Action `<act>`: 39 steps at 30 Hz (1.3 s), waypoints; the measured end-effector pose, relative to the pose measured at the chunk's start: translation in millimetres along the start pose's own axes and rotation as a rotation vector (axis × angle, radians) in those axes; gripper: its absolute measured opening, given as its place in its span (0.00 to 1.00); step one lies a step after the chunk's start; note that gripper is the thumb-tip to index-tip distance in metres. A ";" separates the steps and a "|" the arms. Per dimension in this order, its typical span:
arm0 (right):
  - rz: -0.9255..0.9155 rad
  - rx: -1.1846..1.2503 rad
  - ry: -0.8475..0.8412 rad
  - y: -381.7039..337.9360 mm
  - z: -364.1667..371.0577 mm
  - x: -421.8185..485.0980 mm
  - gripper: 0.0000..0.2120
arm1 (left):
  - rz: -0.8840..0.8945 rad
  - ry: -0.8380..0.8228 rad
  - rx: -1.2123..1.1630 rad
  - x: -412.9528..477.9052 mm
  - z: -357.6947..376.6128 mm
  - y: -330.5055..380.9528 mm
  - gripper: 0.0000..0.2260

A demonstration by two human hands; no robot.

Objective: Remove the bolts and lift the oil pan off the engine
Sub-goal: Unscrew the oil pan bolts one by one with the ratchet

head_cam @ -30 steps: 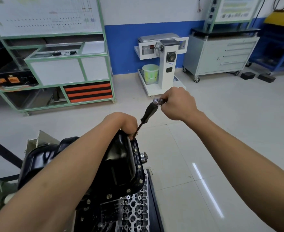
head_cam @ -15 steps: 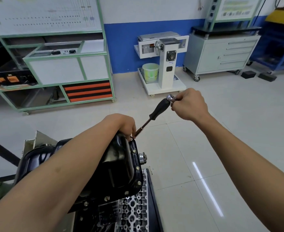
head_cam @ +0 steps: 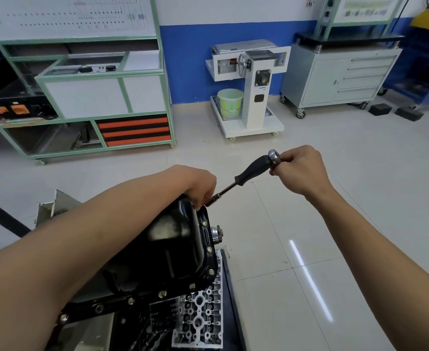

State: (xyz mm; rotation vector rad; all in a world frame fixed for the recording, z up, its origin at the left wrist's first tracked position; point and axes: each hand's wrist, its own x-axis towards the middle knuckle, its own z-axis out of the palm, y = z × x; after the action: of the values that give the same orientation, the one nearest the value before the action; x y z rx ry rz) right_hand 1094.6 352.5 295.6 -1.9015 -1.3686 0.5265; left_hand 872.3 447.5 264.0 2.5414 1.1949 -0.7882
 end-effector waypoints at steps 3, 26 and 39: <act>0.017 0.016 -0.002 2.4 -3.2 0.0 0.08 | 0.013 0.058 -0.115 -1.1 2.0 -6.8 0.11; -0.208 0.300 -0.292 -230.7 122.5 -41.2 0.06 | -0.083 0.905 -1.556 -266.5 137.9 -192.4 0.06; -0.578 0.072 -0.939 -431.0 473.2 -237.3 0.12 | -1.228 1.042 -1.760 -513.2 507.5 -360.5 0.05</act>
State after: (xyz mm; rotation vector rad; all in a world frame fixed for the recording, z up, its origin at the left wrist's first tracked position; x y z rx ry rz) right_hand 412.0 356.0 290.1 -1.0876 -2.3216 1.2111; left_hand 137.7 139.1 136.8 0.4072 2.0655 1.2435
